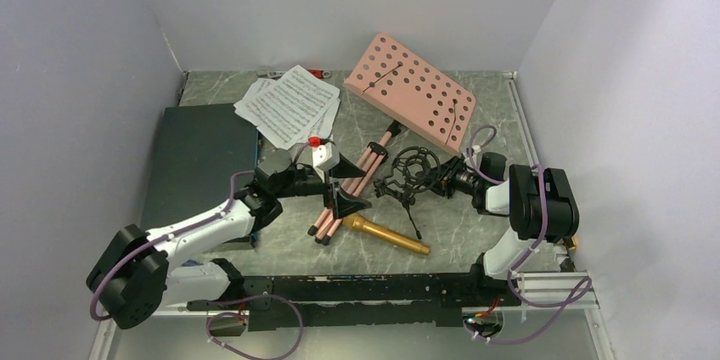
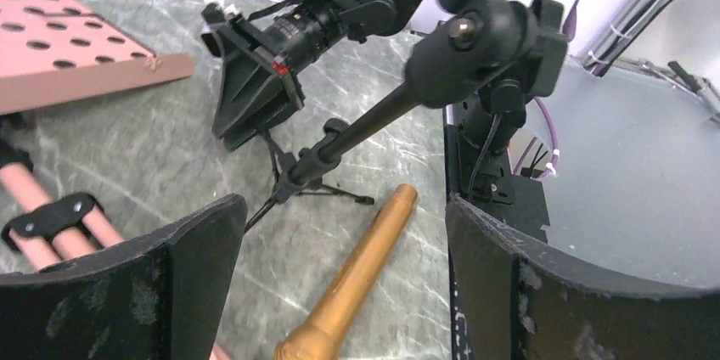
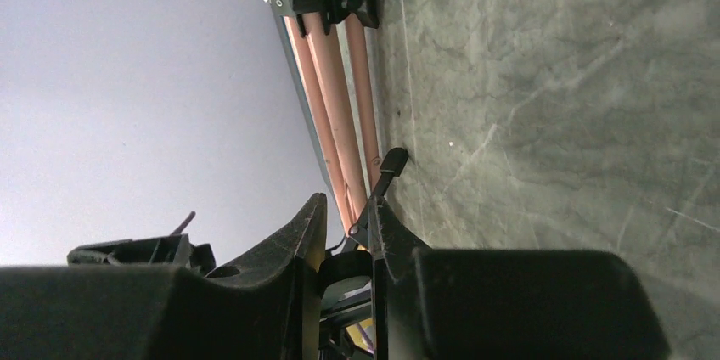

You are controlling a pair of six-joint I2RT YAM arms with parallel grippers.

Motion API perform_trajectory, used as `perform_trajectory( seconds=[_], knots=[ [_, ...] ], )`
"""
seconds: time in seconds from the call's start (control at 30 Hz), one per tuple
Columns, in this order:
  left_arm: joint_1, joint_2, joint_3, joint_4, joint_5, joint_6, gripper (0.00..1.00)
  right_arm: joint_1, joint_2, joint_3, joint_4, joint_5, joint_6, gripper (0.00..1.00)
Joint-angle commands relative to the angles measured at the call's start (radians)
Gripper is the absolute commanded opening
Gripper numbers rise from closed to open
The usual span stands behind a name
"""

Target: Set up the instrument practice props

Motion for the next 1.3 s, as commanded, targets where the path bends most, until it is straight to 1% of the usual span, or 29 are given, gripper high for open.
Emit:
perform_trajectory(
  seconds=[0.0, 0.17, 0.23, 0.37, 0.5, 0.53, 0.6, 0.7, 0.73, 0.77, 0.87, 0.9, 0.93, 0.97, 1.07, 1.1, 1.13, 1.2, 1.27],
  knots=[
    [-0.073, 0.061, 0.016, 0.184, -0.062, 0.067, 0.92, 0.022, 0.037, -0.060, -0.098, 0.081, -0.198, 0.00],
    [-0.123, 0.143, 0.028, 0.314, -0.140, 0.053, 0.90, 0.023, 0.015, -0.059, -0.141, 0.097, -0.231, 0.00],
    [-0.138, 0.171, 0.044, 0.344, -0.150, 0.053, 0.88, 0.022, 0.010, -0.066, -0.137, 0.097, -0.229, 0.00],
    [-0.164, 0.217, 0.078, 0.384, -0.148, 0.056, 0.81, 0.023, 0.002, -0.074, -0.136, 0.101, -0.230, 0.00],
    [-0.186, 0.251, 0.089, 0.436, -0.175, 0.047, 0.74, 0.023, 0.009, -0.077, -0.121, 0.094, -0.222, 0.00],
    [-0.189, 0.260, 0.093, 0.448, -0.180, 0.046, 0.70, 0.023, 0.011, -0.079, -0.117, 0.093, -0.219, 0.00],
    [-0.193, 0.279, 0.112, 0.456, -0.178, 0.037, 0.58, 0.021, 0.012, -0.078, -0.113, 0.090, -0.218, 0.00],
    [-0.195, 0.293, 0.150, 0.406, -0.166, 0.033, 0.38, 0.022, 0.003, -0.078, -0.115, 0.082, -0.223, 0.00],
    [-0.195, 0.293, 0.160, 0.383, -0.166, 0.035, 0.32, 0.023, -0.008, -0.077, -0.123, 0.083, -0.232, 0.00],
    [-0.196, 0.291, 0.168, 0.364, -0.166, 0.039, 0.26, 0.022, -0.024, -0.074, -0.141, 0.095, -0.246, 0.02],
    [-0.195, 0.267, 0.183, 0.288, -0.190, 0.058, 0.04, 0.022, -0.115, -0.043, -0.293, 0.181, -0.343, 0.11],
    [-0.195, 0.259, 0.187, 0.275, -0.198, 0.066, 0.03, 0.022, -0.158, -0.032, -0.344, 0.208, -0.369, 0.15],
    [-0.195, 0.250, 0.190, 0.258, -0.207, 0.072, 0.02, 0.022, -0.200, -0.018, -0.396, 0.239, -0.394, 0.24],
    [-0.195, 0.245, 0.193, 0.246, -0.214, 0.077, 0.02, 0.022, -0.252, -0.002, -0.470, 0.288, -0.420, 0.30],
    [-0.195, 0.243, 0.206, 0.222, -0.231, 0.088, 0.02, 0.022, -0.405, 0.063, -0.636, 0.395, -0.489, 0.54],
    [-0.195, 0.249, 0.209, 0.216, -0.237, 0.088, 0.02, 0.022, -0.446, 0.084, -0.688, 0.429, -0.506, 0.65],
    [-0.195, 0.253, 0.214, 0.212, -0.241, 0.089, 0.02, 0.022, -0.485, 0.107, -0.734, 0.460, -0.519, 0.72],
    [-0.195, 0.269, 0.224, 0.211, -0.247, 0.081, 0.02, 0.021, -0.550, 0.160, -0.810, 0.526, -0.540, 0.82],
    [-0.196, 0.288, 0.238, 0.214, -0.243, 0.071, 0.03, 0.022, -0.595, 0.215, -0.877, 0.581, -0.551, 0.85]
  ],
)
